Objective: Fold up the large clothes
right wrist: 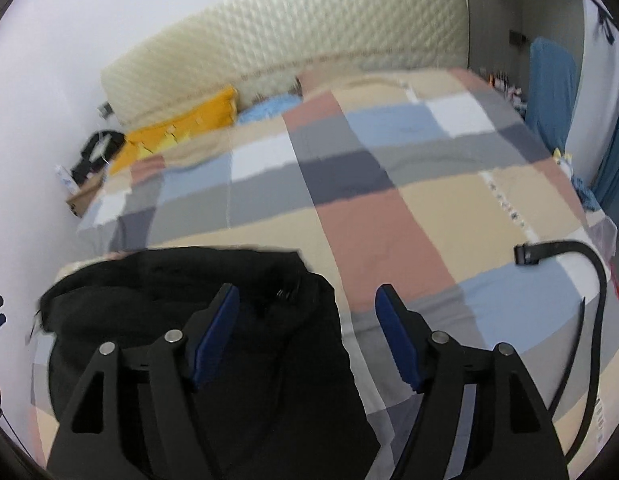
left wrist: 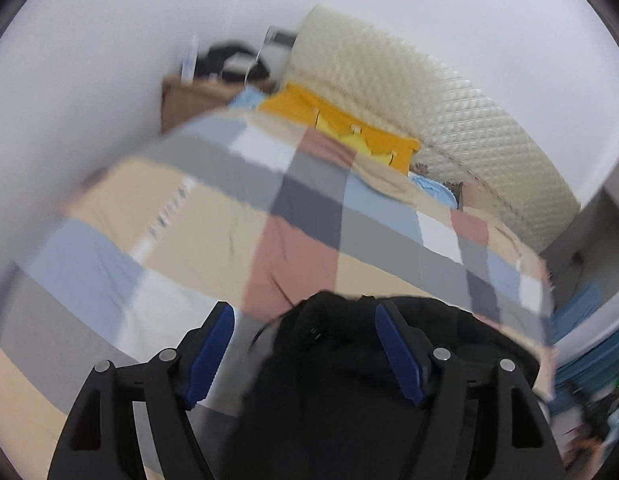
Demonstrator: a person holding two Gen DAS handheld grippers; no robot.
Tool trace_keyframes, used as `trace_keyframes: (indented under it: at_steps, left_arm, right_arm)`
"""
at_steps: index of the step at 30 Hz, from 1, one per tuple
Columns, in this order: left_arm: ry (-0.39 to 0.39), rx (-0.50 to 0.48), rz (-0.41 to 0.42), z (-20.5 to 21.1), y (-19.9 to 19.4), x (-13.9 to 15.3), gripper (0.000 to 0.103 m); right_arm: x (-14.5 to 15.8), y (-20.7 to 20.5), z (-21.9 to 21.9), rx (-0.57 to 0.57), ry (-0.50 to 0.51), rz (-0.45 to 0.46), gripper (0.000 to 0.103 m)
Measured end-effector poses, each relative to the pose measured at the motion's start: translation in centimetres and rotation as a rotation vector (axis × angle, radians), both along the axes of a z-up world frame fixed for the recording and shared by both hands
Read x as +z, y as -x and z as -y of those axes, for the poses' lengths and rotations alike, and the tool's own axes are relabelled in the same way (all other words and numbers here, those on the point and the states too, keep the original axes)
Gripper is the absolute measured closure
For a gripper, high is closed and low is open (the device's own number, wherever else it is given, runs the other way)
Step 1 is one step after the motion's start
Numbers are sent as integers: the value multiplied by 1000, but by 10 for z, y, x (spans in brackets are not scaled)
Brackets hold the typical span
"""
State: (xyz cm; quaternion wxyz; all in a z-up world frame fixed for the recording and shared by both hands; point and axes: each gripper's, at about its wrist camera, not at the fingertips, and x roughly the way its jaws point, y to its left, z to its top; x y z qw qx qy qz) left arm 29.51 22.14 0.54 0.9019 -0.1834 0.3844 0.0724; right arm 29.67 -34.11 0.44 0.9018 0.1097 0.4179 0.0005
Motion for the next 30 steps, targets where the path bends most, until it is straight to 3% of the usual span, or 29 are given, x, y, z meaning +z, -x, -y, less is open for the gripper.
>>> trace_keyframes:
  at_steps: [2, 4, 8, 12, 15, 18, 20, 24, 30]
  left_arm:
    - [-68, -25, 33, 15, 8, 8, 30]
    - [-87, -56, 41, 32, 10, 7, 30]
    - [-68, -169, 19, 82, 4, -15, 30]
    - [-129, -271, 4, 139, -6, -46, 30]
    - [-170, -343, -9, 175, -16, -71, 30]
    - [-227, -379, -38, 201, -28, -92, 30]
    - [-266, -356, -66, 208, -29, -98, 30]
    - [-293, -339, -34, 209, -26, -102, 30]
    - [-263, -353, -32, 200, -47, -116, 30]
  right_arm:
    - [8, 13, -8, 20, 6, 31, 26]
    - [8, 20, -20, 52, -15, 39, 26]
    - [-7, 26, -52, 123, -56, 40, 26]
    - [-38, 21, -87, 198, -67, 27, 27]
    - [-72, 12, -121, 282, -59, 15, 47]
    - [-98, 4, -141, 311, -64, 22, 47]
    - [-105, 6, -147, 273, -16, 78, 47]
    - [-118, 19, -150, 280, 25, 184, 47]
    - [-118, -1, -150, 311, 21, 180, 43]
